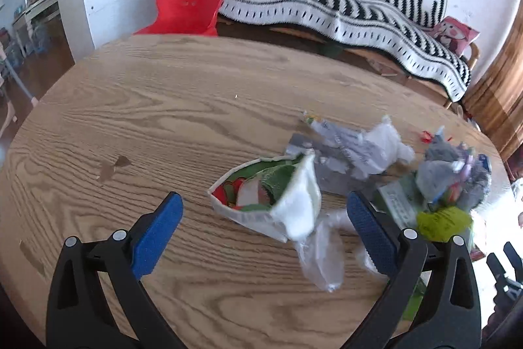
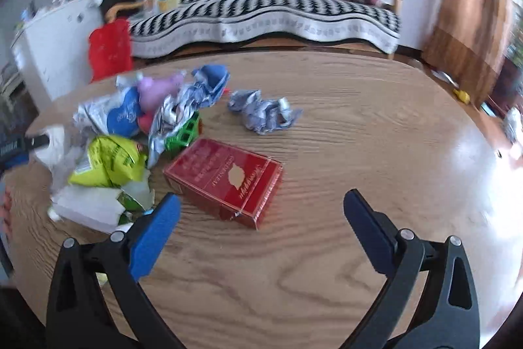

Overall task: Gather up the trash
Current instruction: 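Grasp the white paper bag with the left gripper while the right gripper grasps the red cigarette box, then carry both items over the black bin and open both grippers to drop them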

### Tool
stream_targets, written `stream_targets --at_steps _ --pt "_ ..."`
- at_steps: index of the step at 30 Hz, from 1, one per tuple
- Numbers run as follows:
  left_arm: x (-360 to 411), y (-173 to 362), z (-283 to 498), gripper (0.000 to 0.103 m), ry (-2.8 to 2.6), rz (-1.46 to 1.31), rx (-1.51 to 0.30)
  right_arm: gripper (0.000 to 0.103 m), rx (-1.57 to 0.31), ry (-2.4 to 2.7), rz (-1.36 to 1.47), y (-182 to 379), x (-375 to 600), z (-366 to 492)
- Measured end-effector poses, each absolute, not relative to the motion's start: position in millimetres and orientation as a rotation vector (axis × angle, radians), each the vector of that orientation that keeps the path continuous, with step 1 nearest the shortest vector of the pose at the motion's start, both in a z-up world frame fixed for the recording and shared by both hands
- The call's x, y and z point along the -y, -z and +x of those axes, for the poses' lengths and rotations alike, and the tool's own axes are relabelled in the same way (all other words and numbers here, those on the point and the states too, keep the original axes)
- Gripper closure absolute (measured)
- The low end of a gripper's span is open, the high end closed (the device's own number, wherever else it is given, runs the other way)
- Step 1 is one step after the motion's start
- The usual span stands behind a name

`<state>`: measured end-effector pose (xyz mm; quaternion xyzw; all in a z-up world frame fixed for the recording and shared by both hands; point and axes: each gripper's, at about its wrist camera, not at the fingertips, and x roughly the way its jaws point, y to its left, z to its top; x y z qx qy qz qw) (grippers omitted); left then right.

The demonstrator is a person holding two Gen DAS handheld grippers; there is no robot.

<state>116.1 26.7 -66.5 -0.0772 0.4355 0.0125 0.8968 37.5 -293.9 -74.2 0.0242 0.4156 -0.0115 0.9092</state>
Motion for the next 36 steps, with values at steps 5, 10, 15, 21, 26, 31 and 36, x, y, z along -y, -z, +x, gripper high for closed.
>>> stream_targets --at_steps 5,10,15,21,26,31,36 --pt "-20.6 74.7 134.0 0.005 0.036 -0.122 -0.916 0.006 -0.895 -0.043 -0.103 81.1 289.0 73.3" --pt "-15.2 79.7 144.3 0.021 0.053 -0.048 -0.911 0.010 -0.935 -0.137 -0.090 86.8 289.1 97.3" --pt "-14.7 74.9 140.4 0.041 0.093 -0.024 -0.888 0.029 -0.946 -0.173 0.039 88.0 293.2 99.4" --pt "-7.2 65.8 121.5 0.041 0.110 0.015 -0.845 0.032 -0.873 -0.117 0.122 75.5 298.4 69.8" --pt "-8.9 54.9 103.8 0.041 0.112 -0.001 -0.814 0.032 -0.841 -0.074 0.168 66.2 305.6 54.5" --pt "-18.3 43.1 90.5 0.040 0.077 0.006 -0.772 0.032 -0.820 -0.019 0.193 59.7 311.7 38.9" --pt "-6.8 13.6 58.3 0.040 0.146 -0.057 -0.727 0.032 -0.698 0.029 0.261 21.6 330.7 -25.2"
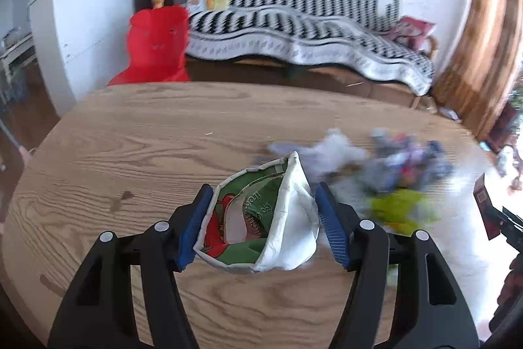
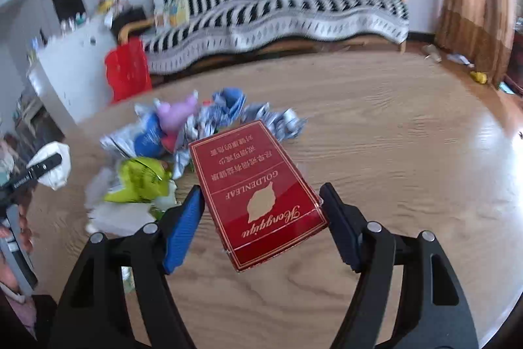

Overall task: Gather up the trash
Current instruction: 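Carry both items over the black bin and open both grippers to drop them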

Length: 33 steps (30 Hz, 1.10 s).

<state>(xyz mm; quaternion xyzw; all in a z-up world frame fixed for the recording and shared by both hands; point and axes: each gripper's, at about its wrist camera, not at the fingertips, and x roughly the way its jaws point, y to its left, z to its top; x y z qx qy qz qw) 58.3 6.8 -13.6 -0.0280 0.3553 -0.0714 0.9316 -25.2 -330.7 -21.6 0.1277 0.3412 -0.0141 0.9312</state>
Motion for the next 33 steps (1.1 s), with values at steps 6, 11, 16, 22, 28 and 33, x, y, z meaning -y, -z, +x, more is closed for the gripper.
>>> stream_targets --at_steps 6,11,16,22,28,33 --pt "95.9 -17.0 -15.6 0.040 0.430 -0.001 -0.742 0.032 -0.600 0.098 0.351 -23.9 387.4 -131.9" --pt "207.8 -25.2 -89.5 0.039 0.690 0.111 -0.781 0.032 -0.620 0.172 0.437 -19.0 432.6 -208.2" --pt "294.2 27.1 -162.7 0.039 0.868 0.258 -0.891 0.032 -0.707 0.244 0.539 28.8 473.5 -270.3" --pt "334.6 127.9 -198.2 0.039 0.962 0.331 -1.095 0.033 -0.876 0.238 0.755 136.7 492.4 -298.5" --pt "343.7 136.7 -185.1 0.040 0.935 0.358 -1.105 0.033 -0.941 0.247 0.814 181.9 498.5 -302.9" --pt "344.1 148.7 -181.9 0.040 0.937 0.353 -1.174 0.033 -0.947 0.241 0.817 181.3 499.3 -300.0"
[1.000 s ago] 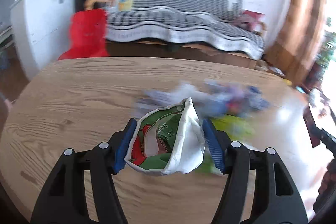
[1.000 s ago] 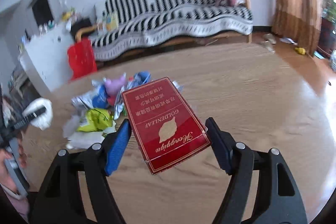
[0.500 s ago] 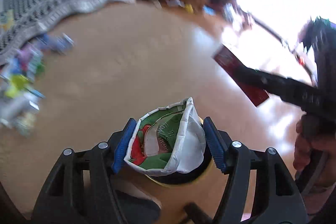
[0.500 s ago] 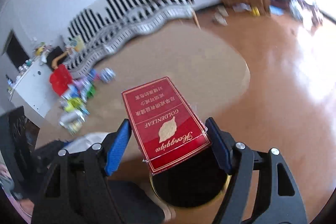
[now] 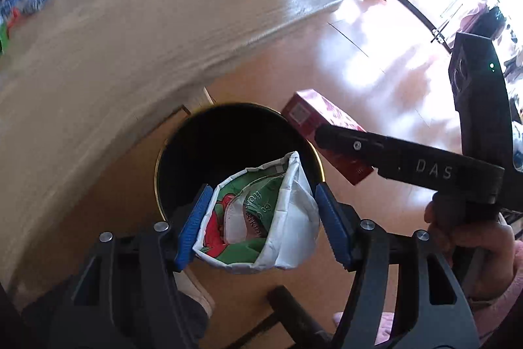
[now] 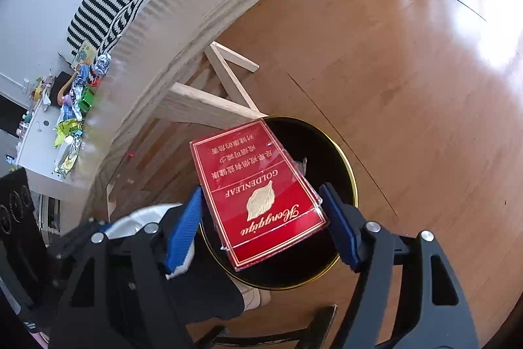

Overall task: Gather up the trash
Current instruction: 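Carry both items over the black bin and open both grippers to drop them, then move both grippers back over the trash pile on the table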

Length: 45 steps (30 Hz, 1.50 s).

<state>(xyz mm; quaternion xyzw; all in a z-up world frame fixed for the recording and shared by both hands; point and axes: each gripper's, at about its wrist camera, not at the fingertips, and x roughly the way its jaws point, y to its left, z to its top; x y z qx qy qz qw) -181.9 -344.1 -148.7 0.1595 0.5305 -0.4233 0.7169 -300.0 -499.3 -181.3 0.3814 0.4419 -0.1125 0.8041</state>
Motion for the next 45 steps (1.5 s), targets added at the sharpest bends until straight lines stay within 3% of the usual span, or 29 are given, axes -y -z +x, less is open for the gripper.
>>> stream_targets --at_steps 3,4,5,7,12,17,23,29,33,40,45 --pt "344.8 149.0 -175.3 0.035 0.927 0.367 -1.160 0.033 -0.929 0.224 0.838 179.6 500.5 -296.9" --pt "343.4 148.7 -174.7 0.027 0.914 0.363 -1.153 0.031 -0.926 0.219 0.847 178.5 502.2 -295.4" --pt "349.3 152.1 -167.1 0.005 0.905 0.347 -1.152 0.025 -0.923 0.220 0.862 176.3 501.5 -291.9" --pt "344.8 151.0 -169.0 0.006 0.899 0.280 -1.146 0.006 -0.895 0.218 0.908 170.3 506.7 -295.5" --pt "330.4 137.0 -170.9 0.006 0.934 0.229 -1.132 0.006 -0.808 0.356 0.863 144.5 517.3 -310.1" --pt "289.2 75.5 -157.2 0.006 0.918 0.137 -0.951 0.006 -0.774 0.450 0.680 119.4 505.5 -308.3" --pt "156.8 15.7 -93.4 0.006 0.654 0.062 -0.783 0.006 -0.744 0.356 0.545 62.9 448.7 -246.9" --pt "26.6 17.7 -41.0 0.006 0.322 0.065 -0.755 0.006 -0.758 0.140 0.325 15.3 328.3 -145.0" --pt "-10.1 32.3 -30.6 0.006 0.270 0.050 -0.781 0.006 -0.834 0.036 0.219 17.8 259.9 -86.4" --pt "25.0 53.7 6.5 0.006 0.304 0.194 -0.742 0.007 -0.949 0.014 0.100 58.8 199.4 -0.8" --pt "34.2 62.7 10.3 0.006 0.340 0.240 -0.748 0.021 -0.990 0.028 0.055 86.4 205.8 4.4"
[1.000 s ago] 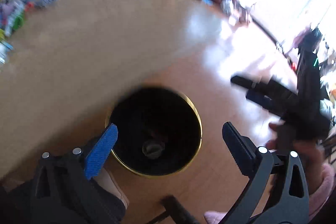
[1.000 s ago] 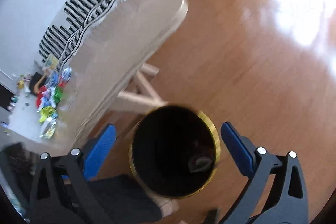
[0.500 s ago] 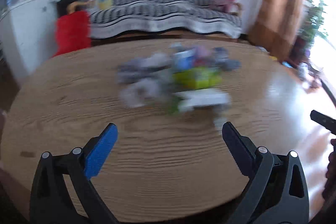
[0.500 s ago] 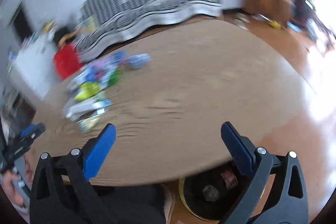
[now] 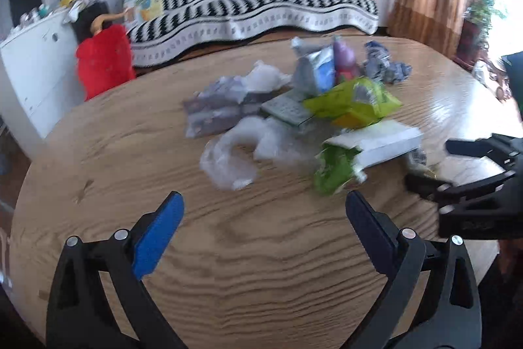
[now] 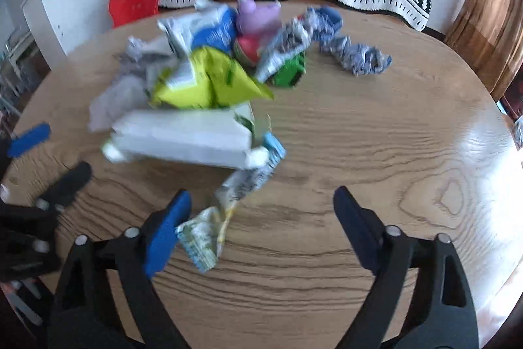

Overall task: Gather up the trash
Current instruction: 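Move both grippers back over the trash pile on the table, then grasp the white carton with the left gripper while the right gripper grasps the foil snack wrapper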

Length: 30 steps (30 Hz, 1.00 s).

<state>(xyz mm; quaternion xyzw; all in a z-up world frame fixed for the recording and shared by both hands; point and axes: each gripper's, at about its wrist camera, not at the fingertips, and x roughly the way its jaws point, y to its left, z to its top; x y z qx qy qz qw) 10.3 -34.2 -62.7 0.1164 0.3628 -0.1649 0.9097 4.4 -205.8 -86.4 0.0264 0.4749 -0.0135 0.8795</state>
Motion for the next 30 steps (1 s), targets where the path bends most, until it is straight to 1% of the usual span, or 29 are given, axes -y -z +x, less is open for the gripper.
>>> stream_targets --at_steps 1,6,10,12,14,22,25,26,27,28,29,30 --pt "37.9 63.3 10.4 0.006 0.350 0.250 -0.745 0.023 -0.980 0.024 0.061 89.0 209.2 3.4" --pt "69.6 65.4 16.4 0.006 0.416 0.306 -0.754 0.024 -0.944 0.011 0.027 95.8 218.0 5.9" --pt "101.4 63.1 18.9 0.006 0.460 0.411 -0.715 0.045 -0.903 0.017 0.033 93.9 234.8 -0.8" --pt "113.1 65.7 18.4 0.006 0.479 0.455 -0.704 0.048 -0.879 0.022 0.035 93.5 239.5 -3.5" --pt "121.7 69.0 17.6 0.006 0.494 0.498 -0.690 0.055 -0.870 0.024 0.035 92.8 241.9 -4.1" --pt "123.1 75.3 -1.8 0.006 0.544 0.717 -0.572 0.055 -0.864 0.023 0.038 91.8 245.2 -5.9" --pt "128.8 89.1 1.4 0.006 0.525 0.803 -0.592 0.055 -0.866 0.033 0.049 91.0 246.0 -6.3" --pt "130.4 91.7 3.8 0.009 0.523 0.814 -0.602 0.055 -0.866 0.033 0.052 90.8 245.1 -6.9" --pt "132.7 93.9 6.8 0.019 0.537 0.813 -0.627 0.057 -0.866 0.031 0.047 90.9 243.6 -6.7" --pt "133.7 92.9 10.5 0.026 0.553 0.790 -0.647 0.064 -0.865 0.027 0.041 90.7 241.6 -6.8" --pt "134.1 91.7 15.6 0.043 0.566 0.764 -0.679 0.074 -0.864 0.020 0.043 90.5 240.7 -6.8" --pt "133.0 90.4 18.3 0.056 0.589 0.740 -0.700 0.080 -0.863 0.012 0.051 90.2 240.6 -7.4"
